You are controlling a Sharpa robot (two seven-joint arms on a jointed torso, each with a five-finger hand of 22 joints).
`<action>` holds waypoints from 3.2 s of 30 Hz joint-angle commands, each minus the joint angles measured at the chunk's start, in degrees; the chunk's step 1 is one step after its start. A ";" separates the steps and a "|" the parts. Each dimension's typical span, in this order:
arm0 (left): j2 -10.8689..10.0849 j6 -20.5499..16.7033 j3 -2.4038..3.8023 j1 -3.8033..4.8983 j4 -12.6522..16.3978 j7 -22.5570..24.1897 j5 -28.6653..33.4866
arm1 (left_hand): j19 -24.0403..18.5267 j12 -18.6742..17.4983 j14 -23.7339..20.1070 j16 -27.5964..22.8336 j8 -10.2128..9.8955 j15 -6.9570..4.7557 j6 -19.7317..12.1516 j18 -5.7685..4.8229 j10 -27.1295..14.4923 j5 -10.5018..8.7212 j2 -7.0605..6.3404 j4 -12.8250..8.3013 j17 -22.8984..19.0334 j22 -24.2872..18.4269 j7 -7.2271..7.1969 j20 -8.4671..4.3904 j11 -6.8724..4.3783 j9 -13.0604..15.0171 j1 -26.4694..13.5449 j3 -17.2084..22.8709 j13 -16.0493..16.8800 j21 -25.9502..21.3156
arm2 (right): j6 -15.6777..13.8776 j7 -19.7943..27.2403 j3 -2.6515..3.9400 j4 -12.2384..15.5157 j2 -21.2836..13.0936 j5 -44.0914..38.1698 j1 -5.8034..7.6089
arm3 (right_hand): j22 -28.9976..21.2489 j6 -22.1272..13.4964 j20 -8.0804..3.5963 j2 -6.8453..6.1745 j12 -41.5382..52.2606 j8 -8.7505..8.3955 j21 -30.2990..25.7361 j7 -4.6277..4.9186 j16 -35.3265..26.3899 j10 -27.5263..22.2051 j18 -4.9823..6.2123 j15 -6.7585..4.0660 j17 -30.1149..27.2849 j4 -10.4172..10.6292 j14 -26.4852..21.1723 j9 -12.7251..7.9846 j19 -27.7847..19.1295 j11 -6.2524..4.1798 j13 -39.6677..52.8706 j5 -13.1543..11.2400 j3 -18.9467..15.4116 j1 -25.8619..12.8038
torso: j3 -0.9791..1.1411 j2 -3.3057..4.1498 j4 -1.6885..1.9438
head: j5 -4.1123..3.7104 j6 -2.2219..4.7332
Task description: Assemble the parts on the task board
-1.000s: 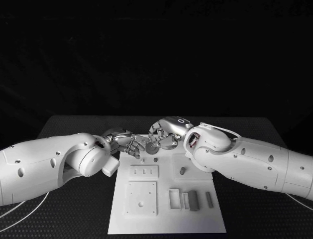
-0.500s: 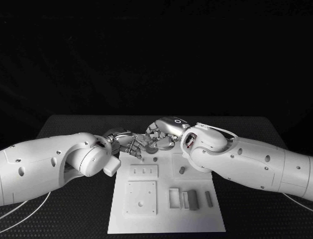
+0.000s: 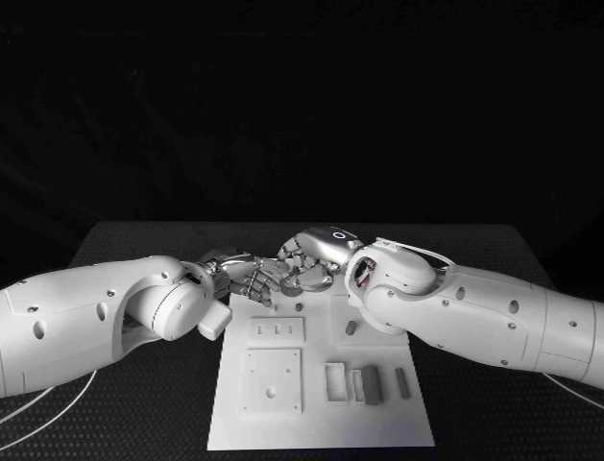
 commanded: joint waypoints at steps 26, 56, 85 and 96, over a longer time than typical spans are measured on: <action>0.35 -0.01 0.08 0.05 0.15 0.11 -0.57 | 0.51 1.83 0.84 2.02 1.32 -0.63 2.78 0.87 1.18 -0.22 2.90 -0.52 0.44 1.35 -1.22 -0.54 -1.04 0.78 2.43 1.95 2.00 0.35 | 1.31 -0.01 -0.01 -0.69 1.15 0.05 -0.31 | 0.84 2.34 -0.41 -0.25 0.23 0.19 0.30 1.90 0.13 0.40 2.04 -0.33 0.03 0.11 0.15 0.12 0.02 -0.24 -0.11 0.11 0.10 -0.18 | 0.01 0.02 -0.09 | -0.05 -0.18; 0.09 0.64 0.08 0.05 0.28 0.67 -1.03 | 0.88 2.49 1.55 3.68 1.96 -1.25 4.98 0.23 2.88 -0.06 5.79 -1.23 0.54 3.42 -2.20 -1.26 -1.86 1.14 5.81 8.09 3.70 0.88 | 1.62 -0.03 -0.01 -1.53 1.36 0.56 -0.48 | 0.81 2.39 -0.43 -0.21 0.22 0.17 0.26 1.88 0.09 0.42 2.04 -0.35 0.02 0.10 0.18 0.19 0.05 -0.26 -0.15 0.11 0.15 -0.23 | -0.01 -0.03 0.00 | -0.18 -0.25; 0.13 0.42 0.08 0.05 0.04 0.99 0.50 | 0.89 3.35 1.86 6.08 2.45 -2.00 7.12 -0.33 4.15 0.16 9.02 -0.67 1.51 5.48 -3.13 -2.06 -2.71 2.77 -1.62 9.70 6.16 0.74 | 1.66 -0.04 -0.01 -1.52 1.33 0.57 -0.61 | 0.78 2.40 -0.44 -0.21 0.21 0.14 0.21 1.87 0.06 0.44 2.04 -0.36 0.02 0.09 0.20 0.24 0.07 -0.27 -0.19 0.11 0.16 -0.31 | 0.09 -0.02 -0.02 | 0.10 -0.46; 0.29 0.60 0.07 0.05 -0.12 0.67 0.50 | 1.21 3.67 1.97 7.04 2.38 -2.26 7.84 -0.44 4.42 0.53 10.21 -1.59 1.88 6.46 -3.41 -2.33 -2.95 3.58 -4.95 11.48 7.30 0.79 | 1.52 -0.12 -0.01 -1.52 1.32 0.57 -0.65 | 0.77 2.40 -0.44 -0.19 0.20 0.12 0.20 1.86 0.05 0.44 2.04 -0.37 0.02 0.08 0.20 0.26 0.08 -0.28 -0.20 0.11 0.18 -0.31 | 0.06 0.01 -0.05 | 0.10 -0.67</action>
